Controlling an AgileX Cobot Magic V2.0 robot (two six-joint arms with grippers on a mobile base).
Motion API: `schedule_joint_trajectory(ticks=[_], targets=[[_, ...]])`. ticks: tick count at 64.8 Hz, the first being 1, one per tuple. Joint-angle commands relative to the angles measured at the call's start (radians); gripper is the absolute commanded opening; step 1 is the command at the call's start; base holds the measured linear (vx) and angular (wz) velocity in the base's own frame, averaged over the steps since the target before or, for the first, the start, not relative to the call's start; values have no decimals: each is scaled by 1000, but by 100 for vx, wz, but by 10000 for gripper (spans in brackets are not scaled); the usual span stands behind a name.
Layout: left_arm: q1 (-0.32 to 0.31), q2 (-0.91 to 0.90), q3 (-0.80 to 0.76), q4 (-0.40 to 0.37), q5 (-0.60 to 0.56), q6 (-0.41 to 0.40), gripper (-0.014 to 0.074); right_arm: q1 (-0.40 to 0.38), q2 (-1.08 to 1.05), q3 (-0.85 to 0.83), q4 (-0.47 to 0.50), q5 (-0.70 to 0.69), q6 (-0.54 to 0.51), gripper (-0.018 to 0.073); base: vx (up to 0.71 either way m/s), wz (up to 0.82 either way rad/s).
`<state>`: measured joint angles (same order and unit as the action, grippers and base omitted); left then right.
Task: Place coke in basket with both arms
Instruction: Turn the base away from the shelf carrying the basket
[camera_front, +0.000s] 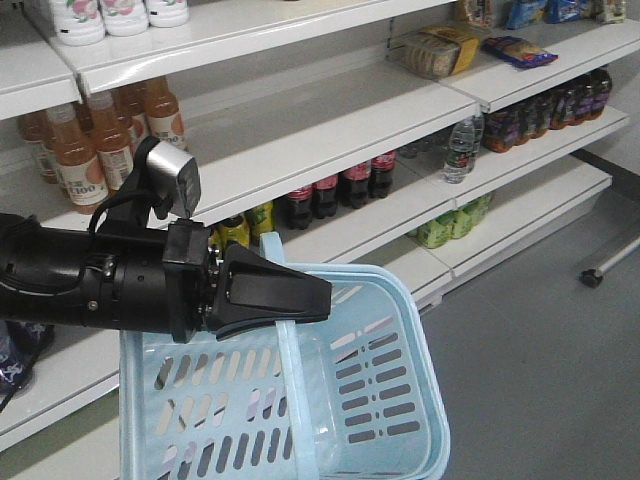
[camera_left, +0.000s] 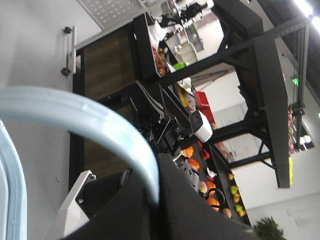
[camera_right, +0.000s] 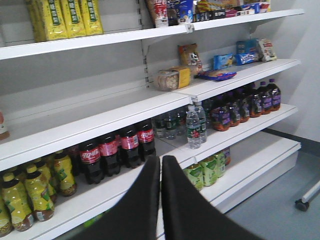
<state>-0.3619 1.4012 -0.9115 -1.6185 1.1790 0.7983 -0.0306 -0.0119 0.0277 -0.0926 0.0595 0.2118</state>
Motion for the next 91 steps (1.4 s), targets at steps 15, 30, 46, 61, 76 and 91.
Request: schedule_joint_trajectory(ticks=[15, 30, 46, 61, 76, 91], targets=[[-5, -34, -26, -92, 65, 8, -8, -4, -15, 15, -5, -71, -6, -4, -3, -36], [-5, -34, -26, -92, 65, 8, -8, -4, -15, 15, -5, -71, -6, -4, -2, -36], [-5, -34, -26, -92, 65, 8, -8, -4, -15, 15, -5, -71, -6, -4, -1, -33], [-5, -34, -26, -92, 65, 8, -8, -4, -15, 15, -5, -71, -6, -4, -1, -30], [-5, -34, -26, -92, 65, 8, -8, -4, -15, 15, -5, -71, -6, -4, 0, -29], [-5, -34, -26, -92, 65, 8, -8, -4, -15, 15, -5, -71, -6, -4, 2, -32]])
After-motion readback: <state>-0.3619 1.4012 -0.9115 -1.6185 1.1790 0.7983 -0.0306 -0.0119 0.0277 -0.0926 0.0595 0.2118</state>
